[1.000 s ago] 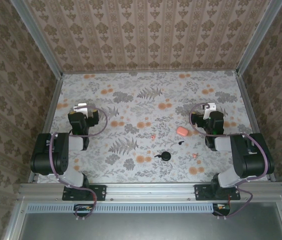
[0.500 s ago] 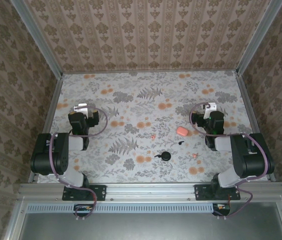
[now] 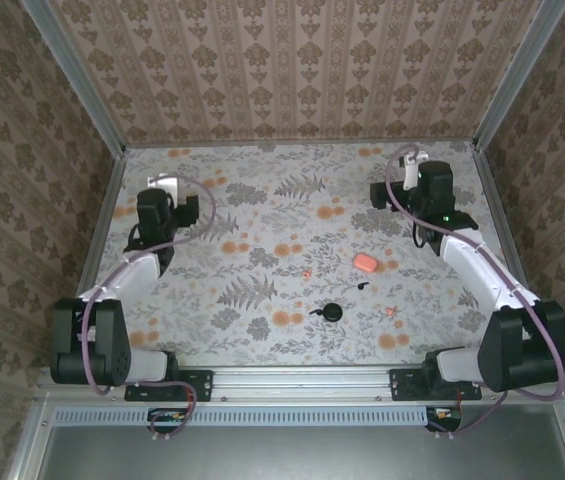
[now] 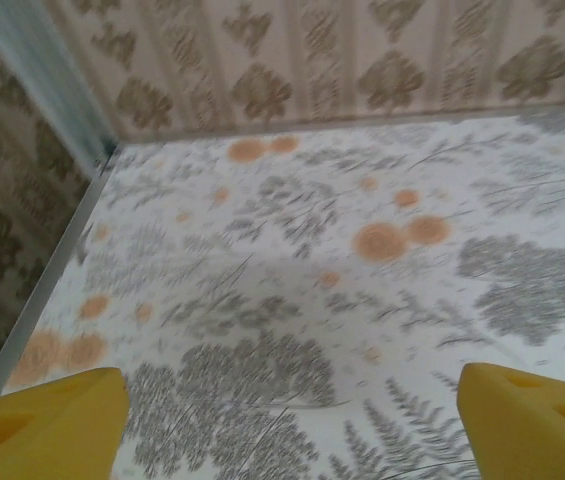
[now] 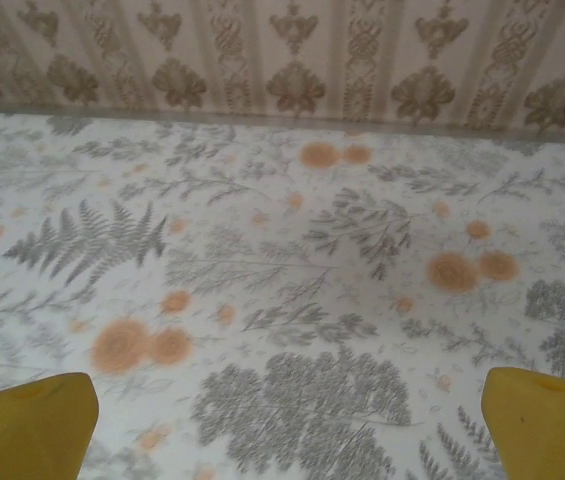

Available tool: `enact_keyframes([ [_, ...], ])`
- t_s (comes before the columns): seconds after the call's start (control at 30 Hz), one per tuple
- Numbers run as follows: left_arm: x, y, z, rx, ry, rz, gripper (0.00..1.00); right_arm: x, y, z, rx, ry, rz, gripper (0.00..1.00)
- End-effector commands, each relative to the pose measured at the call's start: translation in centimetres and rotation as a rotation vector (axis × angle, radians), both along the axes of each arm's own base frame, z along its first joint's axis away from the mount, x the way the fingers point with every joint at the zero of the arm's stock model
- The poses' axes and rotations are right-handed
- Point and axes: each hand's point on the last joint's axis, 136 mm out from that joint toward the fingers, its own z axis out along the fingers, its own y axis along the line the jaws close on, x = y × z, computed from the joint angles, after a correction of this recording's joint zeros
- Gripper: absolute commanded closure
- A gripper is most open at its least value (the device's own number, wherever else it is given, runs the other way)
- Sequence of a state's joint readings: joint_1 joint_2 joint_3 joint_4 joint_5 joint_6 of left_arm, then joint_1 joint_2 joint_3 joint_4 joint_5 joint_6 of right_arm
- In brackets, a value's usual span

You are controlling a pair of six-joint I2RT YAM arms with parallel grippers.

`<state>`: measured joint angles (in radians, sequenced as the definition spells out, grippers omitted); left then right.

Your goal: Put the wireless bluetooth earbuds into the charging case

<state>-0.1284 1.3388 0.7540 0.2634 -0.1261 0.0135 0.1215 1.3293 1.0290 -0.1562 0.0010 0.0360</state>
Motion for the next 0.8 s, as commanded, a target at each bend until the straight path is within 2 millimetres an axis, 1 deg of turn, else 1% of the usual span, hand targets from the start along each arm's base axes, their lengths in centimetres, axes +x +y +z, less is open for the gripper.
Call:
enact_keyframes([
  [0.0,-2.9,-3.5,-1.7,-0.035,0.256,-0.123,0.15,-7.2,1.8,-3.2,-0.010,0.407,0.013,0.00],
  [0.07,-3.9,-4.9,-1.9,-0.050,0.334,-0.142,0.15,-9.4,3.2,-2.9,0.020,0.493,0.031,0.00],
  [0.13,-5.2,-6.7,-2.4,-0.077,0.398,-0.182,0.17,-11.2,3.5,-3.4,0.056,0.579,0.005,0.00],
  [0.2,-6.5,-8.6,-3.3,-0.106,0.455,-0.211,0.18,-12.9,3.4,-4.8,0.096,0.676,-0.046,0.00],
  [0.23,-7.0,-9.5,-3.6,-0.120,0.471,-0.224,0.18,-13.5,3.4,-5.6,0.109,0.715,-0.066,0.00],
  [0.3,-8.0,-10.9,-4.8,-0.149,0.513,-0.230,0.18,-14.3,3.6,-7.1,0.137,0.790,-0.099,0.04],
  [0.4,-8.8,-12.1,-6.5,-0.185,0.566,-0.228,0.18,-14.2,4.4,-9.5,0.186,0.888,-0.152,0.11],
  [0.5,-9.0,-12.4,-7.8,-0.192,0.609,-0.204,0.19,-13.2,5.3,-11.5,0.233,0.937,-0.212,0.13],
  [0.57,-9.0,-12.4,-8.3,-0.192,0.626,-0.197,0.20,-12.4,5.4,-12.8,0.242,0.958,-0.258,0.15],
  [0.77,-8.5,-12.7,-8.5,-0.198,0.642,-0.186,0.20,-10.6,5.2,-15.9,0.223,1.010,-0.355,0.15],
])
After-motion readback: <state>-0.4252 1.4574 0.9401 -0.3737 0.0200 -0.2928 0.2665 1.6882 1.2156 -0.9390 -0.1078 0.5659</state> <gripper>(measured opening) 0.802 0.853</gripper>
